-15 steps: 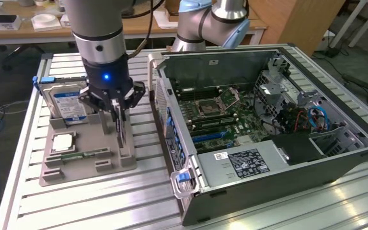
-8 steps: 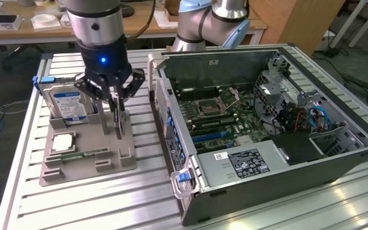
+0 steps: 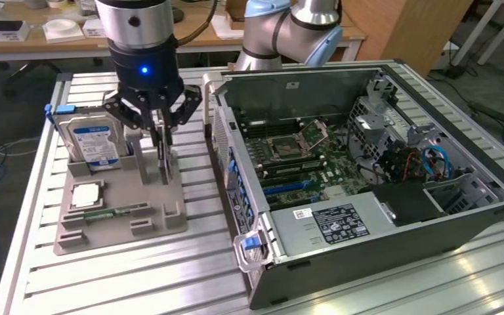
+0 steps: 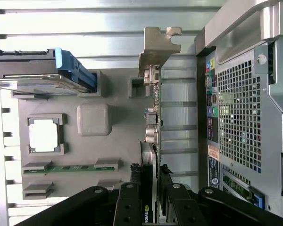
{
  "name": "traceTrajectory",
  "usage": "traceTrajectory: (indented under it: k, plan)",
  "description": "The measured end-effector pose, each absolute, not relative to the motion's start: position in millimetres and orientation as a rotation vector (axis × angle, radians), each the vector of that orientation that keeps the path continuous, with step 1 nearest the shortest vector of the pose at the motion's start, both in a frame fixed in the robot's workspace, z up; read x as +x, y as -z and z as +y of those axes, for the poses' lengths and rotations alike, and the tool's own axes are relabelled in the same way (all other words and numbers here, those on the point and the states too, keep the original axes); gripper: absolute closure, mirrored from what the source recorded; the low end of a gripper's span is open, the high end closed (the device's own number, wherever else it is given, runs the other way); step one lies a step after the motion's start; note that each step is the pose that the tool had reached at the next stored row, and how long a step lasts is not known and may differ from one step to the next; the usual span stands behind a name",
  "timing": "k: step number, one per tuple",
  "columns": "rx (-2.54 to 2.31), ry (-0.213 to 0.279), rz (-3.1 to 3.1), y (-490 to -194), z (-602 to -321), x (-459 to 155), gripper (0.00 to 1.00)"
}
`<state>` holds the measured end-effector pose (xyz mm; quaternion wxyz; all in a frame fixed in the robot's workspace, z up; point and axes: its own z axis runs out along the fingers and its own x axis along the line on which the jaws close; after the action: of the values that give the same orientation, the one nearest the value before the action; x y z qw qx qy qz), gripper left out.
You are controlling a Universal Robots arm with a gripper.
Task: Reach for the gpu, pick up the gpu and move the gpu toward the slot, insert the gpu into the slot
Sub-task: 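Pick up the gpu and move the gpu toward the slot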
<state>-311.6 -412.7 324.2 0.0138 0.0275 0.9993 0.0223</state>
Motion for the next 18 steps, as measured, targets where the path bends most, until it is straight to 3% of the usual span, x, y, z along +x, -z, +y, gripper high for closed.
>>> traceTrajectory:
  k: [18]
  plan:
    - [0.087, -0.085, 3.135, -356, -413, -304, 0.74]
